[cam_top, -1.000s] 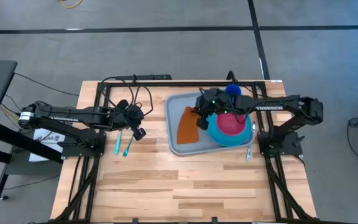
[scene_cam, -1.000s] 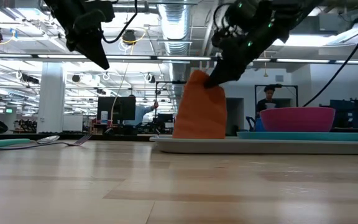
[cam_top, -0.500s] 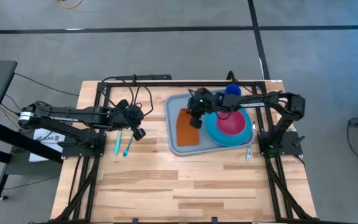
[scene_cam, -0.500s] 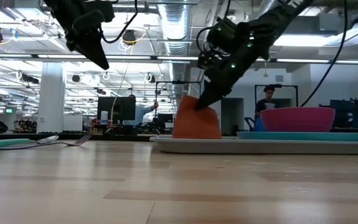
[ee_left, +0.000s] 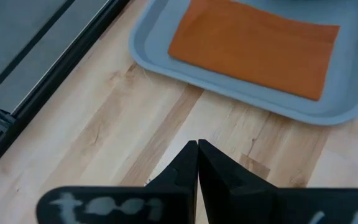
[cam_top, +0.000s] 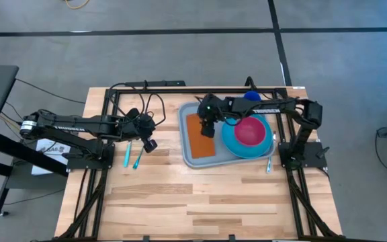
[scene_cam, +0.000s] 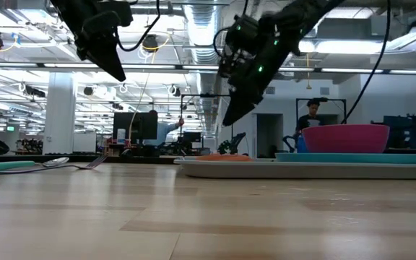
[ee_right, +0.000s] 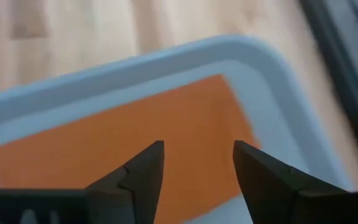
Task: Set up tray
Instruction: Move the gray tray to the center of the table
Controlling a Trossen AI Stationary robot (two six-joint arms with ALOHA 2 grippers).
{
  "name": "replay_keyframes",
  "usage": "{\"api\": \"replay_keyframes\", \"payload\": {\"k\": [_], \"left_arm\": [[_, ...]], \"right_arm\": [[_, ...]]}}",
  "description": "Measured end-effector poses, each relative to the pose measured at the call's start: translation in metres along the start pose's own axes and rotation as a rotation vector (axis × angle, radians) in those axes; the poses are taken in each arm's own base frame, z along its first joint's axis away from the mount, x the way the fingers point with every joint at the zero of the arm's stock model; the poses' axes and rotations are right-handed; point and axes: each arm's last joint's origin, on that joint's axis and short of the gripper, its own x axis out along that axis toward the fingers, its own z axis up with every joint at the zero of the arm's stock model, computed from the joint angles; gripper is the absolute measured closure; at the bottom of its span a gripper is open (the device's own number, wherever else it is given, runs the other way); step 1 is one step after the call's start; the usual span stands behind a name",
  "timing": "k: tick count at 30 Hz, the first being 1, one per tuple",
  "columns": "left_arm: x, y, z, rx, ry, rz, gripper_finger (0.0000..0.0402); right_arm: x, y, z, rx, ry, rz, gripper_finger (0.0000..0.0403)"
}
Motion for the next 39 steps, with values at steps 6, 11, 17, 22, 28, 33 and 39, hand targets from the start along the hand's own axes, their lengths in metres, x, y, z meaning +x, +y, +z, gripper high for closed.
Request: {"api": "replay_keyframes", "payload": {"k": [6, 11, 17, 22, 28, 33, 39], "left_arm": [[-0.001, -0.003, -0.001, -0.005, 0.005, -0.03, 0.0401], [0.001, -0.011, -0.006, 0.01, -0.015, -0.066, 0.0401], [0.027, -0.036, -0.021, -0.006, -0.197, -0.26, 0.0401], [0.058, -0.061, -0.021, 0.066, -0.378, -0.366, 0.0401], [0.117, -0.094, -0.016, 0.109, -0.327, -0.349, 0.0401], [0.154, -0.125, -0.018, 0.165, -0.196, -0.39, 0.0401], [0.157, -0.139, -0.008, 0.234, -0.077, -0.344, 0.0401]], "right_arm": [[-0.032, 0.027, -0.006, 0.06, 0.154, 0.062, 0.0212], [-0.069, 0.052, -0.011, 0.014, 0.21, 0.109, 0.0234], [-0.116, 0.065, -0.018, 0.025, 0.214, 0.132, 0.0322], [-0.151, 0.066, -0.027, 0.056, 0.204, 0.097, 0.0392], [-0.175, 0.07, -0.032, 0.08, 0.142, 0.055, 0.0394], [-0.187, 0.076, -0.036, 0.056, 0.132, 0.063, 0.0399], [-0.191, 0.081, -0.041, 0.04, 0.16, 0.035, 0.0402]]}}
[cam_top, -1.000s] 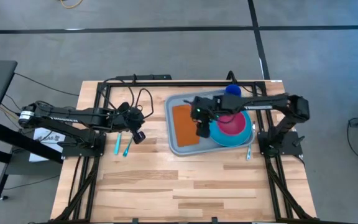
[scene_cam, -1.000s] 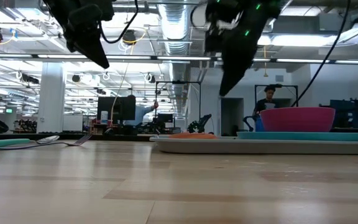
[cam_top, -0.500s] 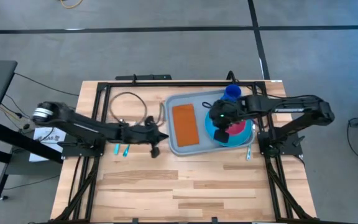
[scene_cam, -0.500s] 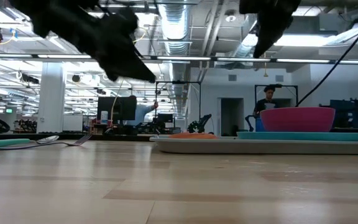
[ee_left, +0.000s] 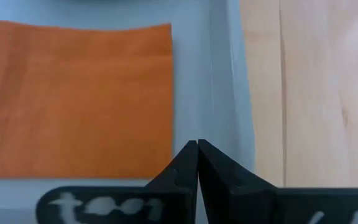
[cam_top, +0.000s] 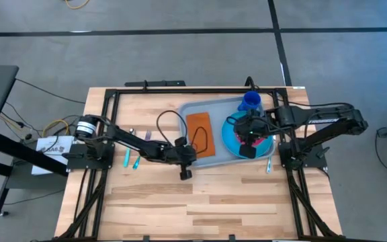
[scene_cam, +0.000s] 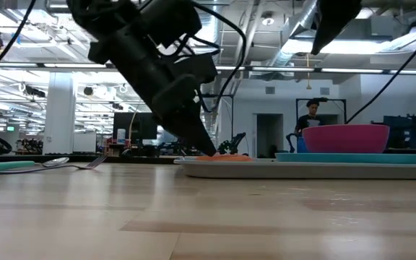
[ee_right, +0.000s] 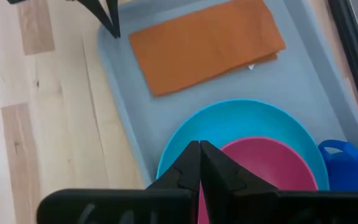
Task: Set up tray
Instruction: Move the gray tray to the center of the table
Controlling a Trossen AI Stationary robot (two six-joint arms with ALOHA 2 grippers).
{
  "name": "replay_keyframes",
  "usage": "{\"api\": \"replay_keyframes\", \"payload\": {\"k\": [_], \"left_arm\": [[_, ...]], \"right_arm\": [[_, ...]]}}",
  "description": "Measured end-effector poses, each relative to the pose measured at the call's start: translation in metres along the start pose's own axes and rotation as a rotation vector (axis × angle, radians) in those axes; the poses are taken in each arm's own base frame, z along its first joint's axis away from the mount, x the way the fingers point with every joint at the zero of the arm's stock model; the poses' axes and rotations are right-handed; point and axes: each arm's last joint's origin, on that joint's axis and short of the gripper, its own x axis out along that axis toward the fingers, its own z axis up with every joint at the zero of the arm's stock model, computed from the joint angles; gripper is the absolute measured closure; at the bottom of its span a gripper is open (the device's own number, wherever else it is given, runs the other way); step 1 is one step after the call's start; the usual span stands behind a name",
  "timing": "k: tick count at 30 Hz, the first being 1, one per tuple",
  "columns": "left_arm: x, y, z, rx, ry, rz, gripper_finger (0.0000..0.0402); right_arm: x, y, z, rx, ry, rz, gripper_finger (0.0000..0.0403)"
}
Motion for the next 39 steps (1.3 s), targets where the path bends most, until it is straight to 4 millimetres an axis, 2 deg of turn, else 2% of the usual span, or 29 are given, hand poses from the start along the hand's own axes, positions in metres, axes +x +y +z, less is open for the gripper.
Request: {"api": "replay_keyframes", "payload": {"k": [7, 16, 23, 32, 39], "left_arm": [[-0.002, -0.002, -0.002, 0.005, 0.117, -0.072, 0.0401], [-0.003, 0.001, -0.009, 0.002, 0.176, -0.016, 0.0401], [-0.008, 0.0, -0.019, -0.016, 0.3, -0.033, 0.0401], [-0.027, -0.009, -0.037, 0.001, 0.507, 0.014, 0.0401], [-0.052, -0.019, -0.045, 0.041, 0.582, 0.047, 0.0401]], "right_arm": [[0.0, 0.001, 0.0, -0.003, 0.001, 0.0, 0.0402], [0.0, 0.001, -0.001, -0.004, 0.005, -0.001, 0.0402], [0.0, 0.001, -0.002, -0.007, 0.018, -0.001, 0.0402], [-0.002, 0.002, -0.016, 0.056, 0.155, -0.027, 0.0402], [-0.007, 0.019, -0.025, 0.077, 0.194, -0.016, 0.0403]]}}
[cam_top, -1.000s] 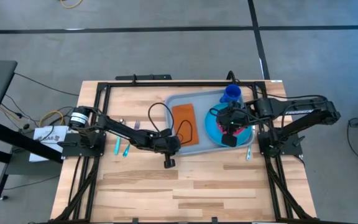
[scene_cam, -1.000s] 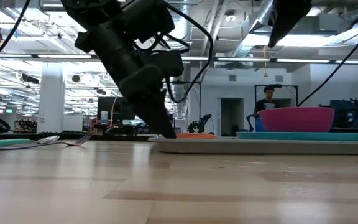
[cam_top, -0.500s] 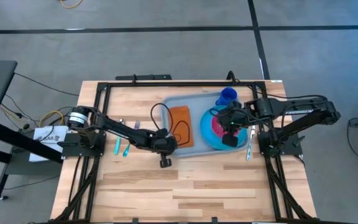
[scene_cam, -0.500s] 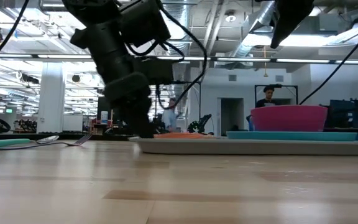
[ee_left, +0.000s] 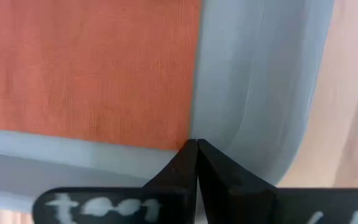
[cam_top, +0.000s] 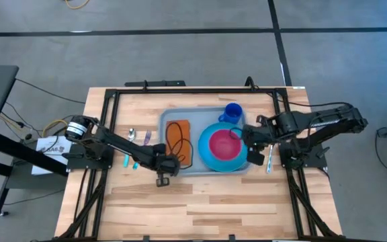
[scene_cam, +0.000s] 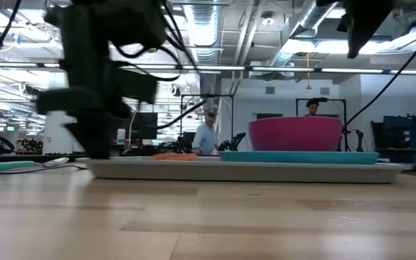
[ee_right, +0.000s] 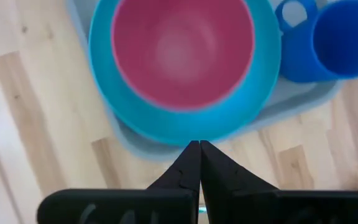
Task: Set up tray
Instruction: Move the gray tray to the center of the table, then put the blue spoon on the brown table napkin to the left of the blue plate
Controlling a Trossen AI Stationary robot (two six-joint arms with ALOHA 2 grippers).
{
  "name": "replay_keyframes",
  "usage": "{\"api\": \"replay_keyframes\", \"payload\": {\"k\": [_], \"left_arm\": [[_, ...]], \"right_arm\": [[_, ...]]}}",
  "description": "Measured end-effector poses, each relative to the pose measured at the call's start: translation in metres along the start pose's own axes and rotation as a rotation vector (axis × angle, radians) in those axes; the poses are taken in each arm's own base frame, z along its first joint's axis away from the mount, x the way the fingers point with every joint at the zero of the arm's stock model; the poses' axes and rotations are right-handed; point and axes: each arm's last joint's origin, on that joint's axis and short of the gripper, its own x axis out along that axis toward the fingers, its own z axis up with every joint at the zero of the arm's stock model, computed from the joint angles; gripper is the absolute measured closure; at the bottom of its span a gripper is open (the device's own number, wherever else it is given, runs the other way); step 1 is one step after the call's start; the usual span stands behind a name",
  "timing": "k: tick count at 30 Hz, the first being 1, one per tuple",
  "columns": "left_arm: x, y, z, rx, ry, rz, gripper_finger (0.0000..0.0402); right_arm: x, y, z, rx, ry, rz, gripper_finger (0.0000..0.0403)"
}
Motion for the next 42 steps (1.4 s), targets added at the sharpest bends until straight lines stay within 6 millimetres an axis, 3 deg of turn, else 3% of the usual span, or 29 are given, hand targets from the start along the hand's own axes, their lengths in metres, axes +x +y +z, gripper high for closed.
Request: {"api": "replay_keyframes", "payload": {"k": [7, 12, 15, 20, 26, 35, 42], "left_arm": [[-0.023, -0.006, -0.011, 0.0, -0.106, 0.229, 0.0401], [-0.048, -0.003, -0.01, -0.025, -0.251, 0.276, 0.0401], [-0.069, 0.003, -0.015, -0.07, -0.309, 0.294, 0.0401], [-0.109, 0.021, -0.037, -0.287, -0.325, 0.208, 0.0401], [-0.139, 0.041, -0.067, -0.406, -0.271, 0.169, 0.0396], [-0.125, 0.047, -0.079, -0.544, -0.182, 0.175, 0.0328], [-0.085, 0.055, -0.091, -0.806, -0.148, 0.177, 0.0302]], "right_arm": [[-0.005, 0.021, -0.01, 0.028, -0.016, 0.018, 0.0398], [-0.005, 0.031, -0.017, 0.119, -0.018, 0.019, 0.0373], [0.007, 0.04, -0.027, 0.138, -0.002, 0.002, 0.0353], [0.037, 0.052, -0.043, 0.15, 0.018, -0.005, 0.0324], [0.053, 0.056, -0.042, 0.089, -0.063, 0.009, 0.0298], [0.053, 0.06, -0.029, 0.122, -0.29, -0.062, 0.0284], [0.047, 0.074, -0.035, 0.221, -0.445, -0.09, 0.0284]]}}
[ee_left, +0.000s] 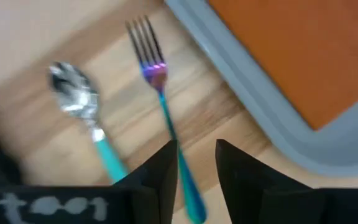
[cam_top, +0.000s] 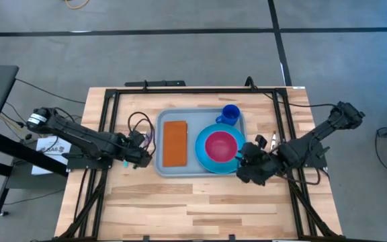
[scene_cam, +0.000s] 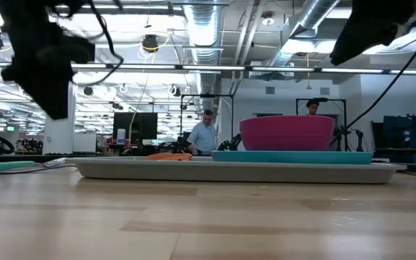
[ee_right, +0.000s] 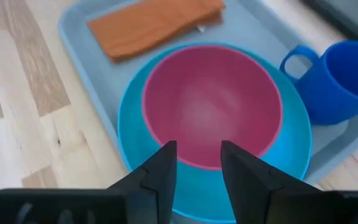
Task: Set up tray
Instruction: Put the blue spoon on the brown table napkin to the left of the blue plate
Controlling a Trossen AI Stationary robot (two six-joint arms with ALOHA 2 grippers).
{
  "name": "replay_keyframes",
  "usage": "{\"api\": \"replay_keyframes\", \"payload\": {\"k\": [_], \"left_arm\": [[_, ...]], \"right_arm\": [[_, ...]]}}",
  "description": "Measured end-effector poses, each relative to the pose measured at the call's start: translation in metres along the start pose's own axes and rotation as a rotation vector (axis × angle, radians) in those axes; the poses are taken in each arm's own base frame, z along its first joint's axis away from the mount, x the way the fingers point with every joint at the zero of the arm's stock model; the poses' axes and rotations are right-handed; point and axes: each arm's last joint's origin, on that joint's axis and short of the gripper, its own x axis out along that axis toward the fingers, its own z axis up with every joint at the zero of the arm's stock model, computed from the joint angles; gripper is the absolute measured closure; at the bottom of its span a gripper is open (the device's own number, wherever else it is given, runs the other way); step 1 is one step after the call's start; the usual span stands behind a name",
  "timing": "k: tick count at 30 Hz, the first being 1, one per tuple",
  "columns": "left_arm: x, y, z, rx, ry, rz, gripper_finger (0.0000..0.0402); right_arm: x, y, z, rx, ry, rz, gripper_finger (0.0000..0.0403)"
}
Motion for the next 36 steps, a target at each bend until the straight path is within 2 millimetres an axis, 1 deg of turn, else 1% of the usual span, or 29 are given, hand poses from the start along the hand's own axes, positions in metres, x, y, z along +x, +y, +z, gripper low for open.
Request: {"api": "replay_keyframes", "payload": {"k": [5, 9, 12, 14, 18, 21, 24, 31, 36], "left_arm": [[0.03, 0.007, -0.006, -0.051, -0.016, -0.018, 0.0301], [0.048, 0.017, -0.007, -0.058, -0.04, 0.014, 0.0301], [0.057, 0.02, -0.007, -0.055, -0.058, 0.008, 0.0301], [0.062, 0.02, -0.006, -0.059, -0.074, -0.018, 0.0301], [0.065, 0.023, -0.005, -0.067, -0.092, -0.006, 0.0301], [0.066, 0.025, -0.003, -0.035, -0.107, 0.016, 0.0301], [0.066, 0.025, -0.002, -0.019, -0.109, 0.019, 0.0301], [0.066, 0.025, -0.002, -0.018, -0.112, 0.022, 0.0301], [0.075, 0.029, -0.008, -0.022, -0.112, 0.013, 0.0301]], "right_arm": [[-0.001, 0.019, -0.016, -0.057, -0.078, -0.037, 0.0284], [0.008, 0.037, -0.033, -0.121, -0.086, -0.076, 0.0284], [0.015, 0.041, -0.038, -0.235, -0.067, -0.105, 0.0284], [0.019, 0.041, -0.037, -0.261, -0.06, -0.123, 0.0284], [0.026, 0.034, -0.027, -0.238, -0.06, -0.156, 0.0284], [0.03, 0.028, -0.02, -0.202, -0.059, -0.171, 0.0284], [0.034, 0.025, -0.017, -0.19, -0.048, -0.186, 0.0284], [0.038, 0.024, -0.016, -0.184, -0.032, -0.196, 0.0284], [0.036, 0.026, -0.018, -0.183, -0.031, -0.185, 0.0284]]}}
